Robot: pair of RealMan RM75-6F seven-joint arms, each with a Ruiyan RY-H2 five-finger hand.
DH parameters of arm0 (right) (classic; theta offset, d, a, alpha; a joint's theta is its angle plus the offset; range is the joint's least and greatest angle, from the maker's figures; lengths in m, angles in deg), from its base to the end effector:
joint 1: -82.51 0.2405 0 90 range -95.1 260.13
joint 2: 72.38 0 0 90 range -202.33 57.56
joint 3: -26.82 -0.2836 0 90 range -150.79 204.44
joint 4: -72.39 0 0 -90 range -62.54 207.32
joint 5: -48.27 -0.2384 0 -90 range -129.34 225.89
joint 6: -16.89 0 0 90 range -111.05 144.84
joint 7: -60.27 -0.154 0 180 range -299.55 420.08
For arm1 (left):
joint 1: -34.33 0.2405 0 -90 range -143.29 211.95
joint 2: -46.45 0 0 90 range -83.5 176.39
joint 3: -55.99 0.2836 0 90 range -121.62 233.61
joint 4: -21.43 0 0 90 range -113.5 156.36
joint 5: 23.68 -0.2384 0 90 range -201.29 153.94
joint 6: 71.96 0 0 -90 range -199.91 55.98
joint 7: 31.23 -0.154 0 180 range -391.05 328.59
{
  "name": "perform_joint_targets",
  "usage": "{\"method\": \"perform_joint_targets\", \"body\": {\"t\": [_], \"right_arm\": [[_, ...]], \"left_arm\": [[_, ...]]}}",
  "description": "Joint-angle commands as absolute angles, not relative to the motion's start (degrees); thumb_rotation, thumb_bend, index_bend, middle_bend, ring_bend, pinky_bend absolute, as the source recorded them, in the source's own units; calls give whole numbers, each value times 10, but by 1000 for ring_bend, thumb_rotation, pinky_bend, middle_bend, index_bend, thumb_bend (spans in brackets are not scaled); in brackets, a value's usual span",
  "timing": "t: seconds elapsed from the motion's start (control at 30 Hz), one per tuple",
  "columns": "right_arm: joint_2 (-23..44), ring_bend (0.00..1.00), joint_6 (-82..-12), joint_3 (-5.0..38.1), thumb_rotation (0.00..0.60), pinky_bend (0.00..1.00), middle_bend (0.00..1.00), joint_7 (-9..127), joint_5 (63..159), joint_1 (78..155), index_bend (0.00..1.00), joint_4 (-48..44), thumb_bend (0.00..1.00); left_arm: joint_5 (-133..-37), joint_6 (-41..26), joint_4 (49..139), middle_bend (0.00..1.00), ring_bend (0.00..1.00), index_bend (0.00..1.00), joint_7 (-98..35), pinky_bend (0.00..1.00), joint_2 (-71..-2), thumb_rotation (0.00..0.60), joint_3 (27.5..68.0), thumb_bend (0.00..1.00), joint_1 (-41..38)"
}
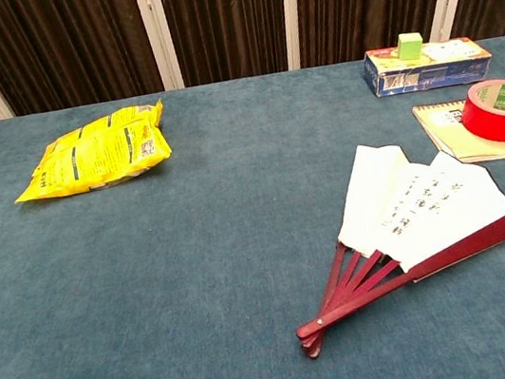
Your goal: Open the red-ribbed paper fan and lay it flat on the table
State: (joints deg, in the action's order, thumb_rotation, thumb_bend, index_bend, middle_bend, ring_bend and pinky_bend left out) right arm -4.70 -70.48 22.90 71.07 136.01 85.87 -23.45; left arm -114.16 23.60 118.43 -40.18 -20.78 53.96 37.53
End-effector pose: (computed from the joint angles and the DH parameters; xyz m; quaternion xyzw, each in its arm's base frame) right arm -0.3231 -0.1894 0.1248 0.6002 -0.3530 0.3846 0.6060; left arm -0.3273 0.1430 0.1400 -0.5566 -0.3585 -0.4011 0.6331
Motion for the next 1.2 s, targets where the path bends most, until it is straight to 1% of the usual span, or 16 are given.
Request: {"method": "perform_joint_targets", "body": {"t": [0.03,0.3,0.57,0.73,0.87,1.03,1.2], "right_arm": [[-47,114,-704,229,600,76,49,711,1361,860,74,-235,101],[-46,114,-702,231,600,76,49,708,1365,861,77,-235,102],[-38,114,-700,238,600,98,49,685,1386,867,197,-233,102],[-2,114,-689,253,600,98,49,698,1418,877,251,-216,102],[31,114,-679,265,600,98,49,715,1436,883,256,-194,101],[66,116,-667,279,600,98,49,738,1452,887,275,-172,102],[99,124,-664,283,600,98,49,746,1464,892,294,-155,102]], "left_arm": [[-1142,238,1185,0,0,128,-401,0,-207,600,540,317,376],[-1151,251,1184,0,0,128,-402,0,-210,600,541,317,381],[-1146,233,1183,0,0,128,-411,0,-212,600,544,317,375],[-1159,253,1187,0,0,127,-399,0,-205,600,547,316,383],[-1163,270,1184,0,0,127,-387,0,-208,600,544,316,389],[-1149,255,1187,0,0,127,-394,0,-208,600,542,316,385],[-1153,246,1188,0,0,127,-401,0,-209,600,547,315,383]]}}
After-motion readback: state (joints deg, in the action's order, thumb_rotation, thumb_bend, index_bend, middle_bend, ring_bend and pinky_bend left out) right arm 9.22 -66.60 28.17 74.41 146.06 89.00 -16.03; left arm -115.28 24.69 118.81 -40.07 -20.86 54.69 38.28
